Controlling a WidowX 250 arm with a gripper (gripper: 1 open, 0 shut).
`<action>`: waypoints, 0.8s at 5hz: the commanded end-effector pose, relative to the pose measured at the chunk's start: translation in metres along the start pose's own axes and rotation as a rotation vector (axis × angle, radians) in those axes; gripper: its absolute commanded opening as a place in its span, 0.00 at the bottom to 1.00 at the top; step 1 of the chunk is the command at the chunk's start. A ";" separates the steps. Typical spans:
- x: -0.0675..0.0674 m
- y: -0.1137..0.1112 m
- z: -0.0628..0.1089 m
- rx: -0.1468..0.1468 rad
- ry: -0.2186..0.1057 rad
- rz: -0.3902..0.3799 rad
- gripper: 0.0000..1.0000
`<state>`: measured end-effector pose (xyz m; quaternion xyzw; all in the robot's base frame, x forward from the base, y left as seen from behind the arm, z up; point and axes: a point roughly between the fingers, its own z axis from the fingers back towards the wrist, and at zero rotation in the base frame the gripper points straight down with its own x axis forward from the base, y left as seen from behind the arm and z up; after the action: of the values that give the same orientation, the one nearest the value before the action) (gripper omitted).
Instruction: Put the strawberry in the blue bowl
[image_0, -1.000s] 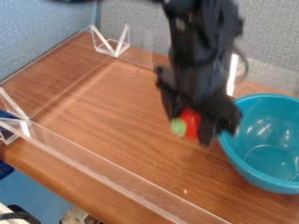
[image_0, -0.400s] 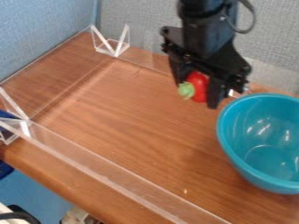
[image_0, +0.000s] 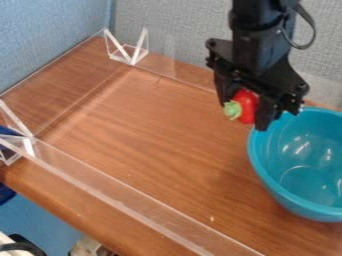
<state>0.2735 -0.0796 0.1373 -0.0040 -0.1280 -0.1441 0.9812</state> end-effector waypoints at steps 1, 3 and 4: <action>0.019 -0.002 0.006 -0.003 -0.055 -0.012 0.00; 0.029 0.002 -0.004 0.001 -0.054 -0.010 0.00; 0.032 0.004 -0.008 0.004 -0.056 -0.008 0.00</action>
<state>0.2974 -0.0864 0.1224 -0.0032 -0.1264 -0.1544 0.9799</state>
